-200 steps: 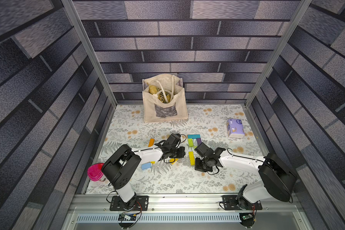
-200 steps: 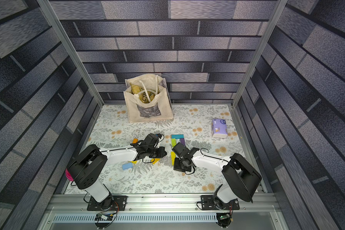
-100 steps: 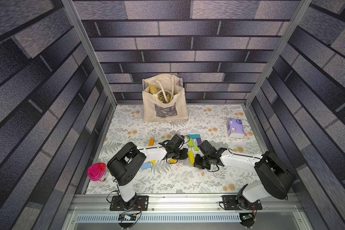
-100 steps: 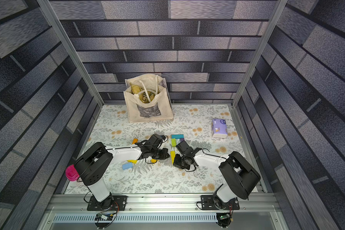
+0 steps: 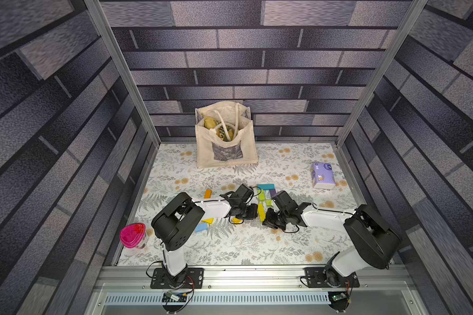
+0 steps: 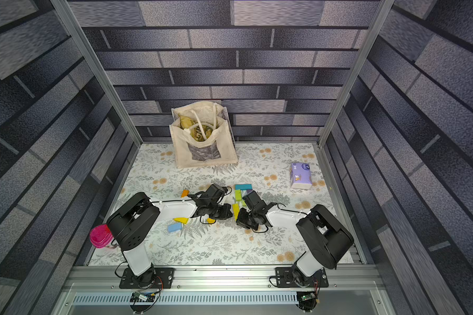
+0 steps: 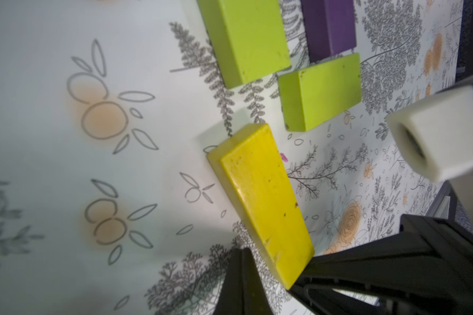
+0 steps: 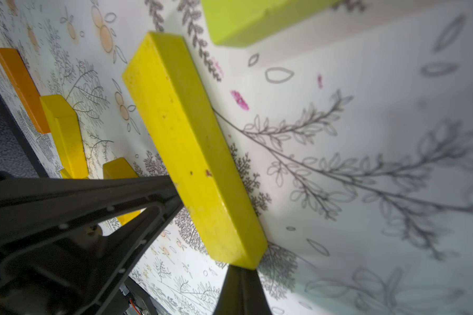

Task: Assemble the letter p with building blocks
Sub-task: Assemble the building block at the center of the board.

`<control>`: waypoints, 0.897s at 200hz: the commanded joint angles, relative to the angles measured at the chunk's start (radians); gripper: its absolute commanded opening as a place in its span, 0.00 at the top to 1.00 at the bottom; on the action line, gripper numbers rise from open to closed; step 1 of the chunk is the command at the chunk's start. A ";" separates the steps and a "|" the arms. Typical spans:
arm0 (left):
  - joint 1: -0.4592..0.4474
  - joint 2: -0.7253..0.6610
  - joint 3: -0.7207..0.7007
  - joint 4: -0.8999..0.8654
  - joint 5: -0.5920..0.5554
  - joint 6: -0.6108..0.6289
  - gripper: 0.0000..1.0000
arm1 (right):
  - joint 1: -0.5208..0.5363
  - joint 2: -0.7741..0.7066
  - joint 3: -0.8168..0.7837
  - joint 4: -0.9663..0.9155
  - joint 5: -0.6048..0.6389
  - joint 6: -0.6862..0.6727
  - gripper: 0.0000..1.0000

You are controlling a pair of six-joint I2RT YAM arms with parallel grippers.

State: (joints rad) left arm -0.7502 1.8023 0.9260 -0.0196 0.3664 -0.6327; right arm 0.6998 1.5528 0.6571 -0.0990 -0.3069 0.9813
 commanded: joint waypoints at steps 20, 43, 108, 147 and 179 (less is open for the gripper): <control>0.029 0.036 0.038 -0.019 -0.005 0.020 1.00 | -0.024 0.007 -0.054 -0.054 0.043 0.029 1.00; 0.038 0.064 0.059 -0.022 0.003 0.028 1.00 | -0.035 0.006 -0.070 -0.041 0.040 0.035 1.00; 0.038 0.084 0.070 -0.019 0.014 0.029 1.00 | -0.061 0.013 -0.109 0.020 0.020 0.061 1.00; 0.038 0.094 0.076 -0.019 0.016 0.028 1.00 | -0.069 0.009 -0.120 0.029 0.019 0.066 1.00; 0.038 0.105 0.083 -0.019 0.021 0.029 1.00 | -0.076 0.009 -0.129 0.037 0.020 0.072 1.00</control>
State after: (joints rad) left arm -0.7181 1.8709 0.9951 0.0036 0.3935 -0.6315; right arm 0.6407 1.5299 0.5758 0.0315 -0.3508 1.0401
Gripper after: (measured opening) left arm 0.047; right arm 0.049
